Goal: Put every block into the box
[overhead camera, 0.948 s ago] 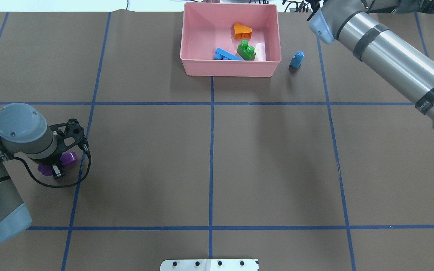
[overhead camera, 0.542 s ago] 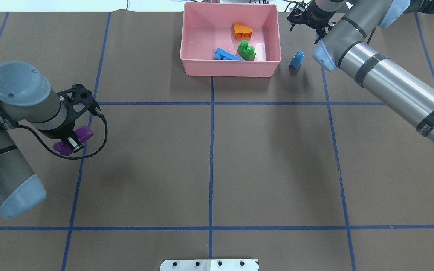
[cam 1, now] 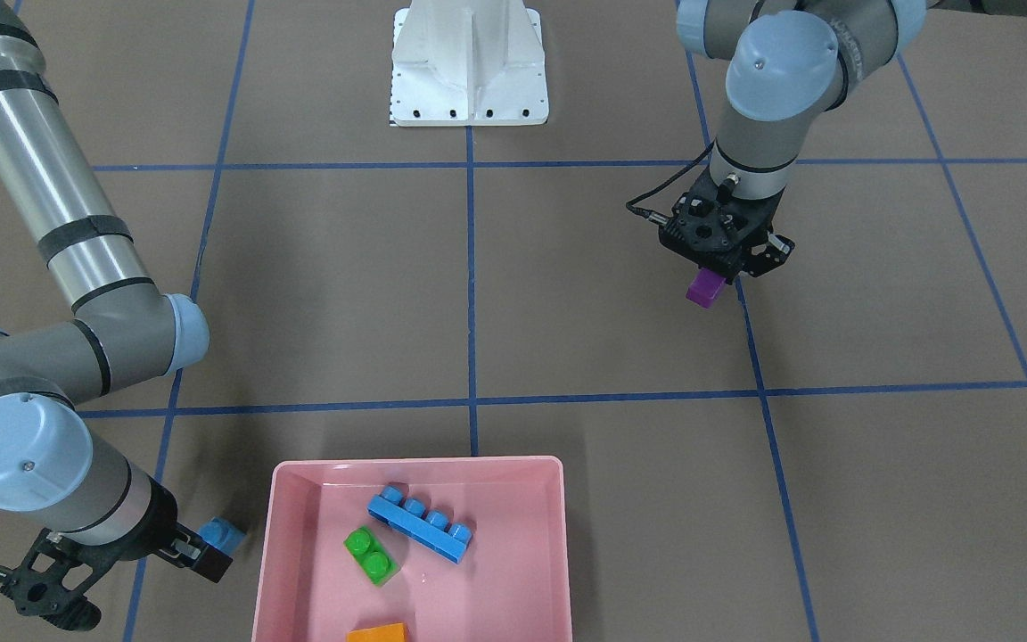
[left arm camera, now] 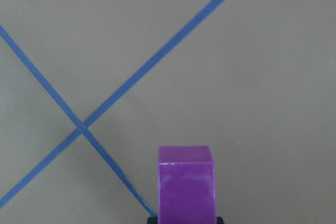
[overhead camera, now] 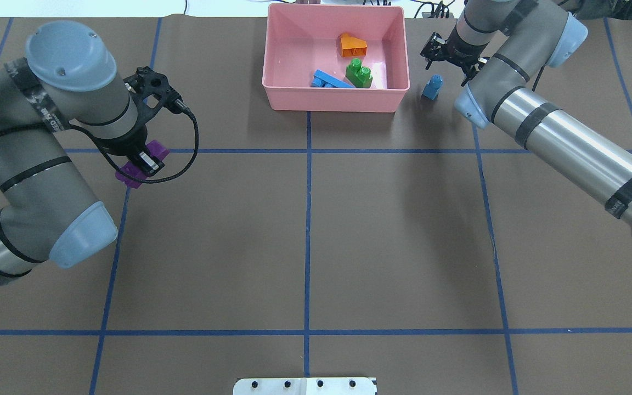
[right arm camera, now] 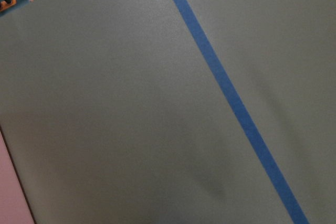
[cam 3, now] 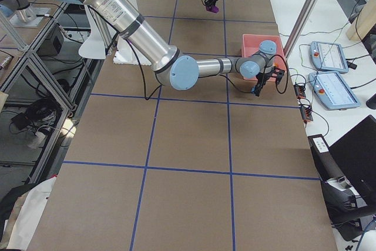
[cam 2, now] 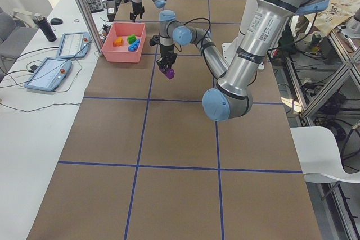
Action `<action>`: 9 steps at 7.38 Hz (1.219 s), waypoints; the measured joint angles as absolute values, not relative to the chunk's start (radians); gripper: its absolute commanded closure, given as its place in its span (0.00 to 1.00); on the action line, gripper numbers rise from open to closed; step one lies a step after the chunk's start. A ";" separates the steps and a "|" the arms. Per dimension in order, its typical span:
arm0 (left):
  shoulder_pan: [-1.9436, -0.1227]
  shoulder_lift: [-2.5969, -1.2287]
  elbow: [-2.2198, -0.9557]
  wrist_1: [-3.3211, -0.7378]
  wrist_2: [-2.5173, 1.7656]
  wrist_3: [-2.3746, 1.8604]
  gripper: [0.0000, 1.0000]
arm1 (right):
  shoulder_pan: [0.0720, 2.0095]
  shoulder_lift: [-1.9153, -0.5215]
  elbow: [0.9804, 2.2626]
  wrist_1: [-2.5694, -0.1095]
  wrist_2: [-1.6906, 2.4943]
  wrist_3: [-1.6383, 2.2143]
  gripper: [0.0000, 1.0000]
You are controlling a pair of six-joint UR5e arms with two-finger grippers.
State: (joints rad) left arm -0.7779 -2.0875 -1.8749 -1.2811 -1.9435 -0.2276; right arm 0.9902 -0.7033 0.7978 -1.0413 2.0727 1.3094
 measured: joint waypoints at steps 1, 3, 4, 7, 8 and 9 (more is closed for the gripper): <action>-0.784 -2.101 -1.864 -1.280 -1.944 -0.229 1.00 | 0.982 -0.701 0.797 -1.040 2.072 1.313 0.00; -0.813 -2.157 -1.832 -1.280 -1.952 -0.271 1.00 | 0.963 -0.701 0.796 -1.039 2.071 1.316 0.70; -0.848 -2.241 -1.770 -1.290 -1.981 -0.333 1.00 | 0.959 -0.703 0.796 -1.039 2.071 1.319 1.00; -0.889 -2.483 -1.403 -1.650 -2.035 -0.691 1.00 | 0.958 -0.701 0.802 -1.039 2.076 1.331 1.00; -0.890 -2.551 -1.244 -1.847 -2.030 -0.818 1.00 | 0.971 -0.699 0.813 -1.041 2.080 1.330 1.00; -0.890 -2.622 -1.093 -2.009 -2.003 -0.911 1.00 | 1.004 -0.698 0.835 -1.045 2.102 1.328 1.00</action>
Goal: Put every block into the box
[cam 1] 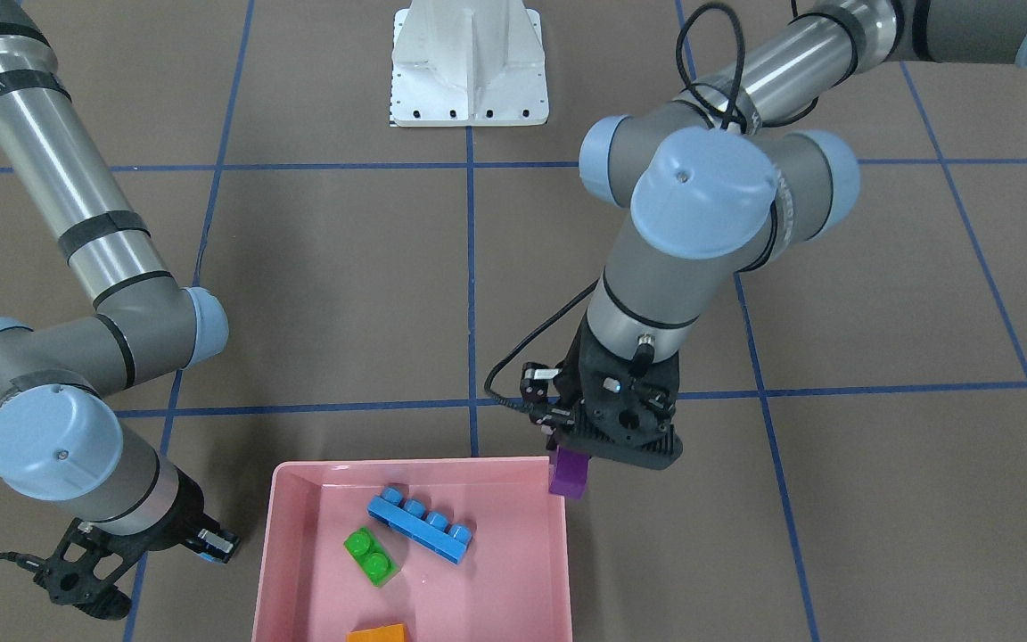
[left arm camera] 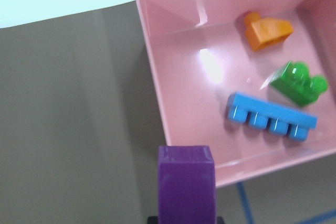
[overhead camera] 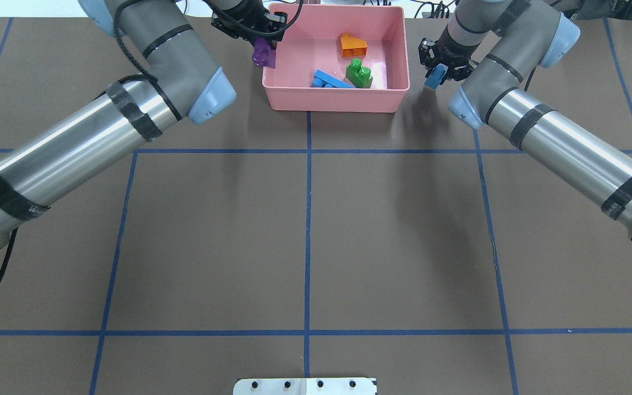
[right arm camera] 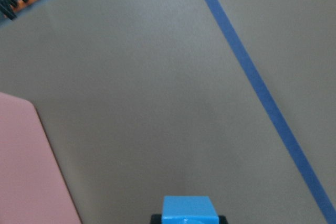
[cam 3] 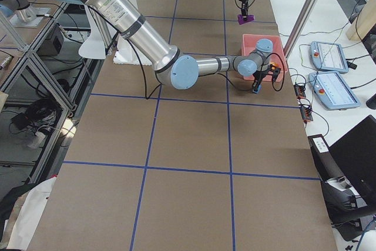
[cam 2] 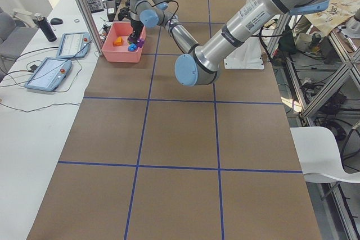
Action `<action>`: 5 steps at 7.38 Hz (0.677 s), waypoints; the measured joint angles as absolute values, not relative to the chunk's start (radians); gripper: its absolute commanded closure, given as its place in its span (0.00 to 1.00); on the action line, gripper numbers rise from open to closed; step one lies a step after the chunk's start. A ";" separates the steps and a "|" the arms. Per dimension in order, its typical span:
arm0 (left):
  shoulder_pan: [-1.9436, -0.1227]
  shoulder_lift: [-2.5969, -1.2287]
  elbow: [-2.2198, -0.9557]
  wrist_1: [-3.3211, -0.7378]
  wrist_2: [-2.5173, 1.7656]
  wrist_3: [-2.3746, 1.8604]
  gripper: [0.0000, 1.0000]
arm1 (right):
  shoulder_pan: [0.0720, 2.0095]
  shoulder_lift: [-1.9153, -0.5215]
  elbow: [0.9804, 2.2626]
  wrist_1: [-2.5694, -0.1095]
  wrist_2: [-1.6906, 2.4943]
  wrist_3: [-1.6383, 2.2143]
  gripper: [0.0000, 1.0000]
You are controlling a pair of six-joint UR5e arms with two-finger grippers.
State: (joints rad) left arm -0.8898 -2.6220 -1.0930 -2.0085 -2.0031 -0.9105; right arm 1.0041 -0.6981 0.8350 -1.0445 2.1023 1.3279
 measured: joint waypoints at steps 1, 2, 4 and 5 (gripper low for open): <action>-0.889 -2.672 -0.989 -2.106 -1.959 -0.956 0.82 | 1.043 -0.692 0.858 -1.048 2.135 1.329 1.00; -0.882 -2.708 -0.905 -2.180 -1.911 -0.981 0.09 | 1.071 -0.671 0.874 -1.057 2.157 1.339 1.00; -0.858 -2.740 -0.797 -2.277 -1.834 -1.002 0.00 | 1.076 -0.598 0.883 -1.100 2.164 1.399 1.00; -0.855 -2.744 -0.784 -2.295 -1.829 -1.006 0.00 | 1.052 -0.570 0.883 -1.110 2.147 1.449 0.93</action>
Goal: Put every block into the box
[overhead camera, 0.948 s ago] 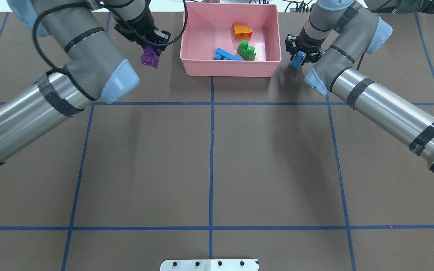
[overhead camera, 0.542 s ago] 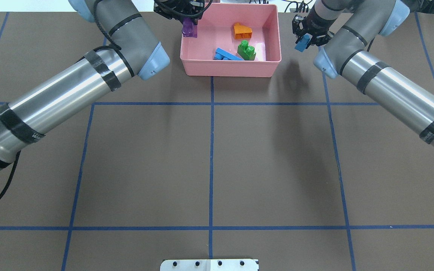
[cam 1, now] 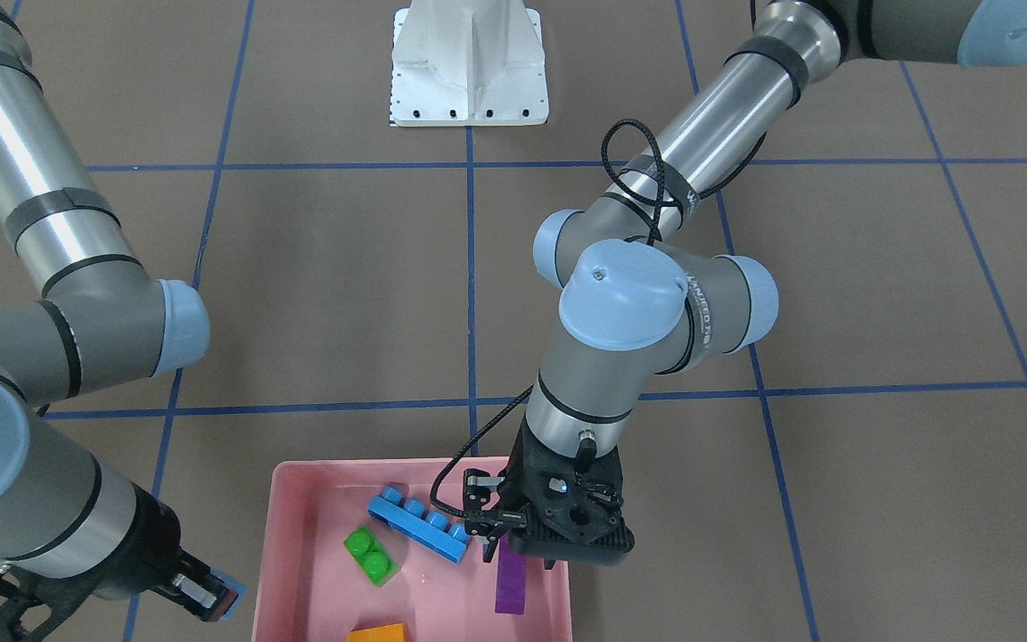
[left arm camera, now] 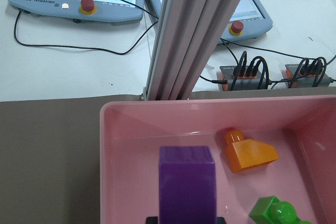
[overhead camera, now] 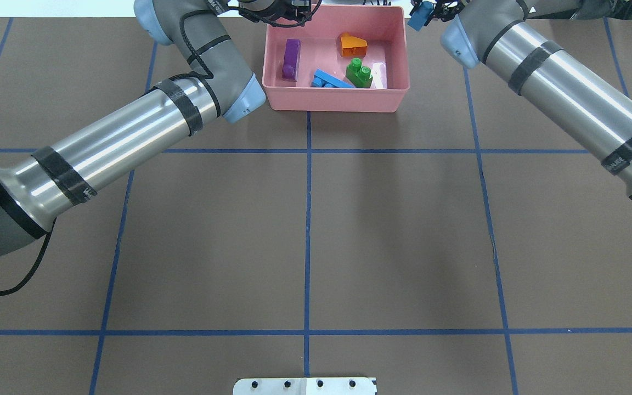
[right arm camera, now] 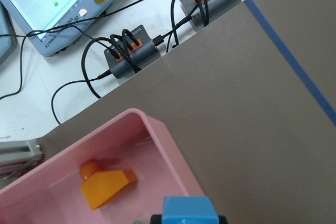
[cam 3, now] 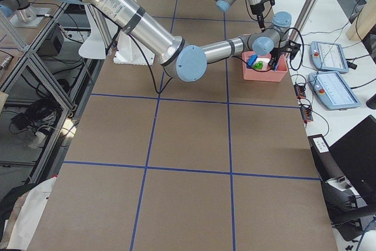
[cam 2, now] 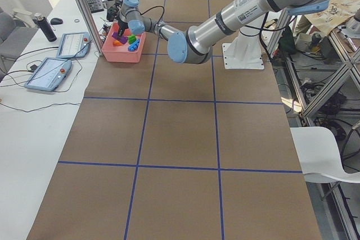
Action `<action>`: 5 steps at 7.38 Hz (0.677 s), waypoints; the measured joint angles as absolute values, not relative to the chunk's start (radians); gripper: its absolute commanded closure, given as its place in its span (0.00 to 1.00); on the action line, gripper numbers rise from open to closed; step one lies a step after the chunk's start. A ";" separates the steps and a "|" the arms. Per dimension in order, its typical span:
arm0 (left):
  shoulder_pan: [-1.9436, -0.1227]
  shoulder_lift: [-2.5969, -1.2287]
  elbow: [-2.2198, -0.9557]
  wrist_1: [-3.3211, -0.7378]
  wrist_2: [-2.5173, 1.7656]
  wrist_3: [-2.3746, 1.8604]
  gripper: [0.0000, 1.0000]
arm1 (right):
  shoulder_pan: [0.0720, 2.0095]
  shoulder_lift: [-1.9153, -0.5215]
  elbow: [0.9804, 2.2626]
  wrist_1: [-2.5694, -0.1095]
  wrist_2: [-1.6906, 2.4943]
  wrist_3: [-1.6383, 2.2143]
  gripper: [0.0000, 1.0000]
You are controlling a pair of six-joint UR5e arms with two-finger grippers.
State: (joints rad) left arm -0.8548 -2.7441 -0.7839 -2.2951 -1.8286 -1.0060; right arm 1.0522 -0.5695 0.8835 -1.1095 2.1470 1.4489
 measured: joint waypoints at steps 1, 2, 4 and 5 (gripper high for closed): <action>-0.863 -2.743 -0.794 -2.296 -1.853 -1.006 0.00 | 1.017 -0.550 0.884 -1.112 2.114 1.487 0.08; -0.886 -2.733 -0.829 -2.270 -1.913 -1.001 0.00 | 0.986 -0.540 0.884 -1.113 2.085 1.506 0.00; -0.956 -2.640 -0.979 -2.188 -2.061 -0.982 0.00 | 0.959 -0.543 0.906 -1.112 2.070 1.516 0.00; -1.003 -2.562 -1.062 -2.163 -2.127 -0.940 0.00 | 0.957 -0.574 0.962 -1.116 2.077 1.518 0.00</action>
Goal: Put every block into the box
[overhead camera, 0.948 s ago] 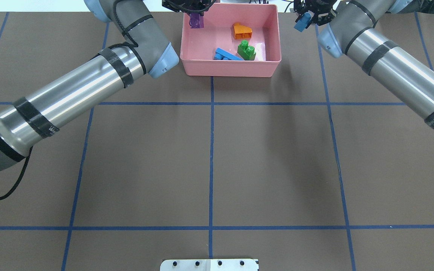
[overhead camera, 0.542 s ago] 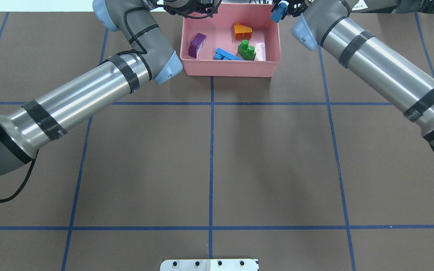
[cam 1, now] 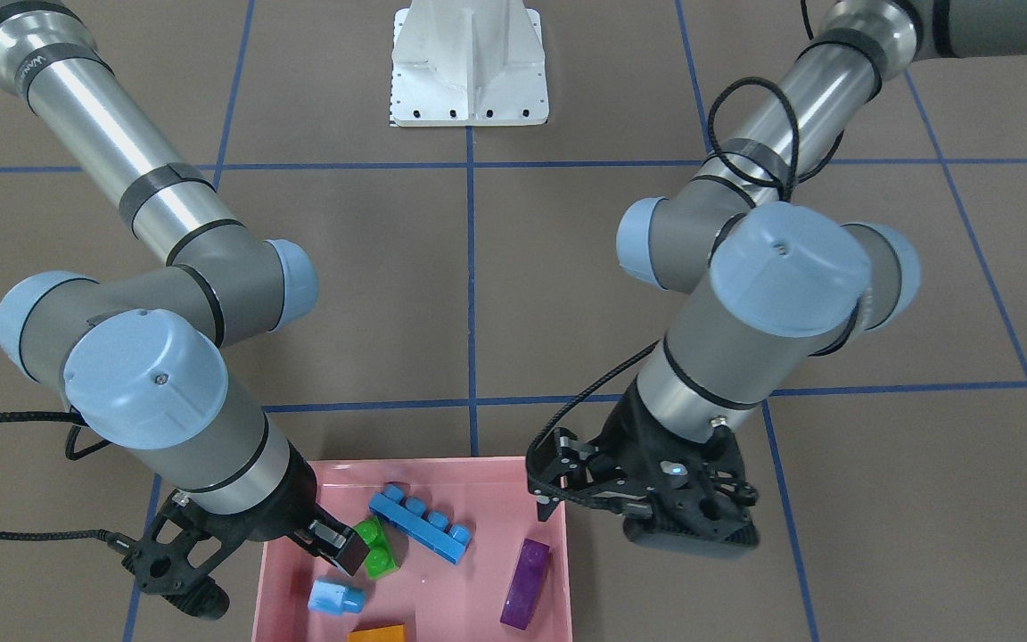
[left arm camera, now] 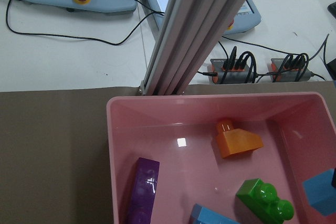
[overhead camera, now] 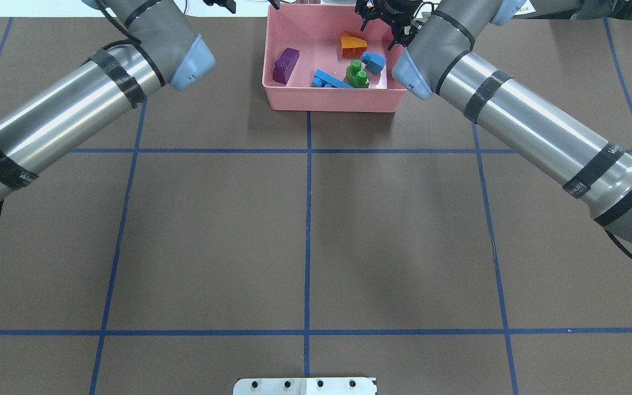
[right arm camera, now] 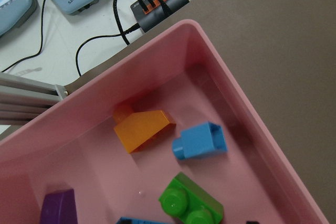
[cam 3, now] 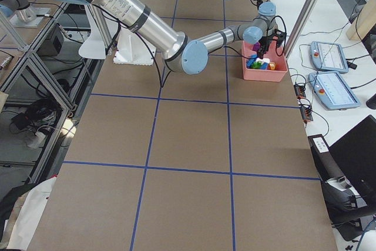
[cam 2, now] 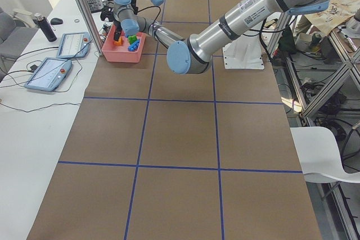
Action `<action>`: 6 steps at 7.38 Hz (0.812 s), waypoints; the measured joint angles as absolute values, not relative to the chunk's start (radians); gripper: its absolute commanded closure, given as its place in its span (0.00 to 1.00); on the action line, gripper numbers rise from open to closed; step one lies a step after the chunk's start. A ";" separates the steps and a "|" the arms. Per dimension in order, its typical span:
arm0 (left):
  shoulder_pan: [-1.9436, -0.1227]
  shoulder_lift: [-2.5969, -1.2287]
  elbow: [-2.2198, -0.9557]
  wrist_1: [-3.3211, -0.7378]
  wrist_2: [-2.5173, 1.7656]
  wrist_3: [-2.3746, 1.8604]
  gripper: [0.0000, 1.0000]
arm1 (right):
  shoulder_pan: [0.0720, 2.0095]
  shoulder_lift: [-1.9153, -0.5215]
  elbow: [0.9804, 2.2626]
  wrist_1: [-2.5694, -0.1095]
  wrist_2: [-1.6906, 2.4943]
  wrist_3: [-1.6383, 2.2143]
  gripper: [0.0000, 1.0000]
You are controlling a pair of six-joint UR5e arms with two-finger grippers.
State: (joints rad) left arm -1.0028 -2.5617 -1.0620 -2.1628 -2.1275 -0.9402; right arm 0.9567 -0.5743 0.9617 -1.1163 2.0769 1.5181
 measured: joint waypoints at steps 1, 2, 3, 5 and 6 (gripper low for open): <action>-1.060 -2.478 -1.130 -2.145 -2.193 -0.874 0.00 | 0.965 -0.638 1.055 -1.123 2.100 1.518 0.00; -1.125 -2.379 -1.193 -2.135 -2.252 -0.778 0.00 | 0.994 -0.721 1.158 -1.127 2.144 1.514 0.00; -1.173 -2.257 -1.256 -2.132 -2.282 -0.663 0.00 | 1.038 -0.802 1.240 -1.127 2.191 1.499 0.00; -1.239 -2.008 -1.325 -2.129 -2.297 -0.379 0.00 | 1.153 -0.990 1.397 -1.128 2.286 1.379 0.00; -1.261 -1.941 -1.329 -2.126 -2.298 -0.310 0.00 | 1.223 -1.105 1.470 -1.128 2.342 1.262 0.00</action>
